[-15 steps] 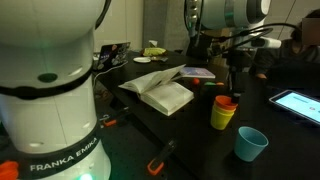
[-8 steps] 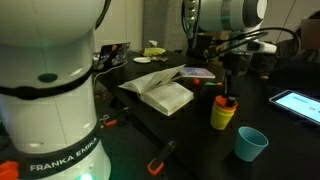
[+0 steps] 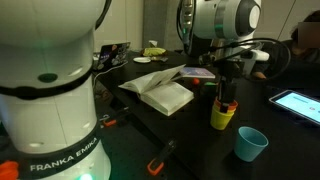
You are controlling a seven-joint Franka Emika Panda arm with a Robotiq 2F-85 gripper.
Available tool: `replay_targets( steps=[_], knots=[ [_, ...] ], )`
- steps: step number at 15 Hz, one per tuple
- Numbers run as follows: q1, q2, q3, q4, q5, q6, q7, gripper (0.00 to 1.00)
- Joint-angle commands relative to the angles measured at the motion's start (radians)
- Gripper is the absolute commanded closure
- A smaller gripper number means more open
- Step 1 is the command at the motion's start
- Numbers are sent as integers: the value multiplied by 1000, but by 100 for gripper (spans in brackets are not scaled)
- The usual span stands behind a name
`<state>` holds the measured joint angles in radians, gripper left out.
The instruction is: Unstack the four plastic cups.
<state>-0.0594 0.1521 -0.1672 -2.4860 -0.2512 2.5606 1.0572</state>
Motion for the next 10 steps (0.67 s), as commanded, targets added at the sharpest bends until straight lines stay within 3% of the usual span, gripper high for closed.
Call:
replay_targets(
  steps=[1,7,10],
  knots=[
    [8,-3,-6,-17,-5,57,-2,37],
    [15,-9,-8,-15,-16,72,-7,85],
    [17,-7,-10,-11,-24,82,-4,98]
  ],
)
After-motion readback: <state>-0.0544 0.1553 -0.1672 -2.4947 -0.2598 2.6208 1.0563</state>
